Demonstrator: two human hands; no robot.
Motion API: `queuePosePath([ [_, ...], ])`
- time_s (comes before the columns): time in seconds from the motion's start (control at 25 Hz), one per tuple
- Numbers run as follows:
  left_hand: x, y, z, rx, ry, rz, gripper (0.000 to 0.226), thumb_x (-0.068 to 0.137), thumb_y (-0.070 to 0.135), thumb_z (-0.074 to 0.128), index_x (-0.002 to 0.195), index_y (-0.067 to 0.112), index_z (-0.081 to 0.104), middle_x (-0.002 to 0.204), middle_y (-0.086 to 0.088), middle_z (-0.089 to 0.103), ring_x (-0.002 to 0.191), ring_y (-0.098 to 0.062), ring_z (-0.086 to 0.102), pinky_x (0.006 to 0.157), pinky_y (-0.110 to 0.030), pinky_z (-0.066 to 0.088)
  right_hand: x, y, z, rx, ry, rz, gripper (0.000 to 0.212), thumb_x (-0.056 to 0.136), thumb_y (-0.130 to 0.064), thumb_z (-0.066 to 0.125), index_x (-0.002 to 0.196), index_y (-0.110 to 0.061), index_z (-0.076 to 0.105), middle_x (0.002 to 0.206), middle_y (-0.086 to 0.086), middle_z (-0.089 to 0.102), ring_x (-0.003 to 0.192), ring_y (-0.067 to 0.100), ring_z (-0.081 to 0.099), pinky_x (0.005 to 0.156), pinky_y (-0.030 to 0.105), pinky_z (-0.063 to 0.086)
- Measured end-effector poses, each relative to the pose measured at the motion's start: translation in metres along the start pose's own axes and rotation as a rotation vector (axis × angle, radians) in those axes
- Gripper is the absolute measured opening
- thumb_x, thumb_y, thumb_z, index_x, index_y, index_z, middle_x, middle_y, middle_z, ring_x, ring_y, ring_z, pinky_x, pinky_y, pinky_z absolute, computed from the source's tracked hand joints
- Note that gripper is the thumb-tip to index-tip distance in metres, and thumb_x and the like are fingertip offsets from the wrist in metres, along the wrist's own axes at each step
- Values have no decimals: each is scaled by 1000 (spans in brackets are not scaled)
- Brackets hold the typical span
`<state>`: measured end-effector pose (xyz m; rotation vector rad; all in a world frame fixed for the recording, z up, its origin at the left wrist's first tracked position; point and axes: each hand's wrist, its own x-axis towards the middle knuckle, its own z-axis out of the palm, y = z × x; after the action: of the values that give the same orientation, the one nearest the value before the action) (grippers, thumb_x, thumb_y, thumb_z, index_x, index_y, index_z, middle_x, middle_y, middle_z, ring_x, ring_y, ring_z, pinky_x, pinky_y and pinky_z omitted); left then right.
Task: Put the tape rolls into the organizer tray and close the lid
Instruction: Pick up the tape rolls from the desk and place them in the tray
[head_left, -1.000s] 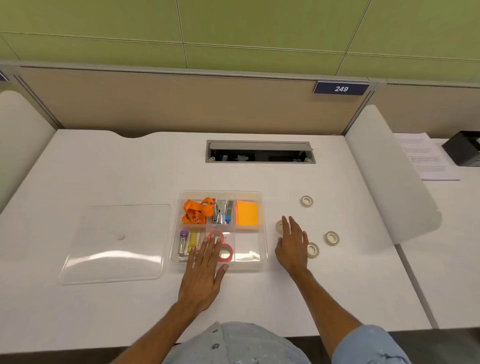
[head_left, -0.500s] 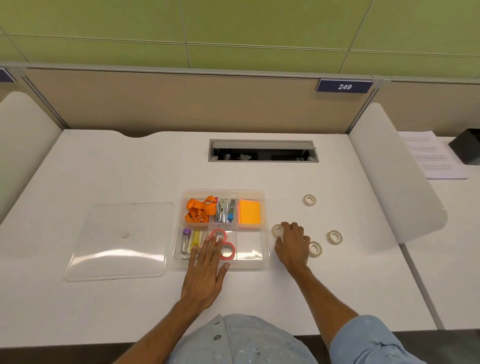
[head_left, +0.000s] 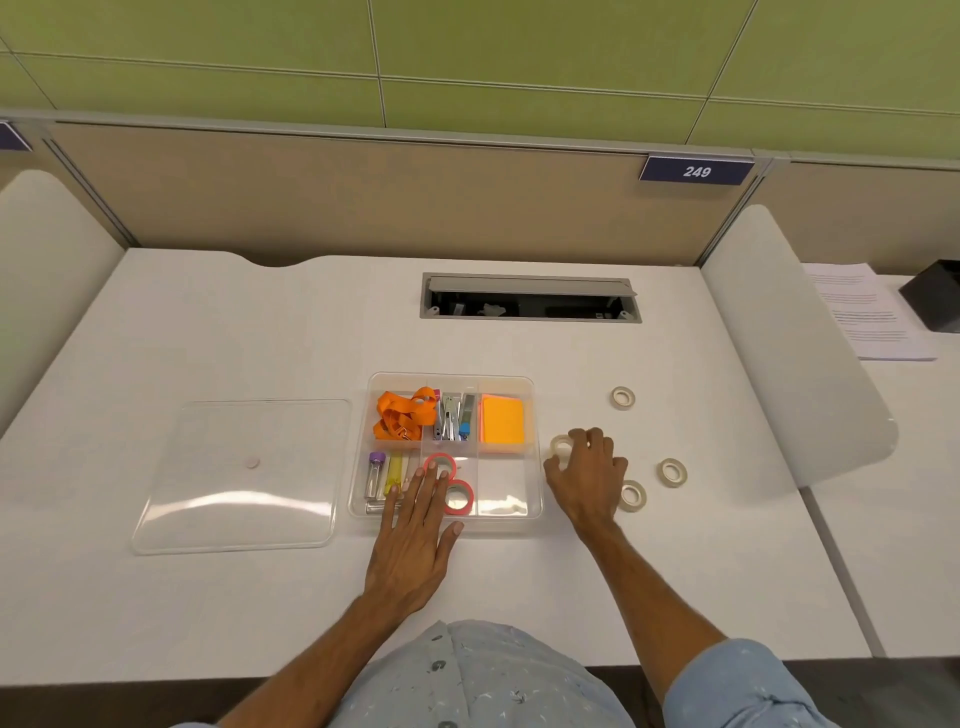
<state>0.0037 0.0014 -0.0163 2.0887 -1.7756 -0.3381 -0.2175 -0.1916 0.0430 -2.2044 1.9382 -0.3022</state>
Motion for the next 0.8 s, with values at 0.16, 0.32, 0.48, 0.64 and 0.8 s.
queuePosePath([
  [0.16, 1, 0, 1, 11, 10, 6, 73, 113, 62, 24, 174, 23, 13, 182, 1, 13, 168, -23, 9, 133, -58, 14, 6, -17, -22, 126, 89, -232, 42, 87, -38, 68, 123, -17, 65, 119, 3, 63, 105, 24, 57, 85, 41, 47],
  [0.32, 1, -2, 2, 37, 5, 4, 73, 112, 61, 25, 174, 23, 12, 182, 1, 11, 168, -22, 8, 136, -52, 6, 2, -35, -20, 215, -204, -555, 46, 90, -40, 65, 130, -18, 63, 123, 3, 62, 108, 23, 57, 89, 39, 52],
  [0.48, 2, -1, 2, 46, 12, 9, 73, 112, 63, 25, 174, 24, 15, 181, 0, 16, 168, -25, 13, 136, -51, 4, -9, -48, -3, 76, -400, -560, 51, 91, -33, 72, 137, -14, 60, 129, 9, 63, 116, 28, 59, 94, 39, 53],
  [0.64, 2, 0, 0, 39, 18, 19, 72, 113, 62, 24, 173, 23, 16, 181, -1, 19, 167, -26, 16, 133, -49, 4, -12, -57, 8, -43, -359, -566, 53, 92, -23, 75, 141, -13, 57, 136, 10, 64, 120, 28, 57, 100, 39, 54],
  [0.8, 2, -1, 1, 46, 1, 4, 73, 113, 62, 24, 174, 23, 16, 182, 0, 15, 167, -25, 14, 135, -48, 0, -16, -58, 6, 68, -265, -563, 42, 93, -11, 73, 134, -12, 65, 131, 8, 69, 115, 28, 61, 95, 39, 56],
])
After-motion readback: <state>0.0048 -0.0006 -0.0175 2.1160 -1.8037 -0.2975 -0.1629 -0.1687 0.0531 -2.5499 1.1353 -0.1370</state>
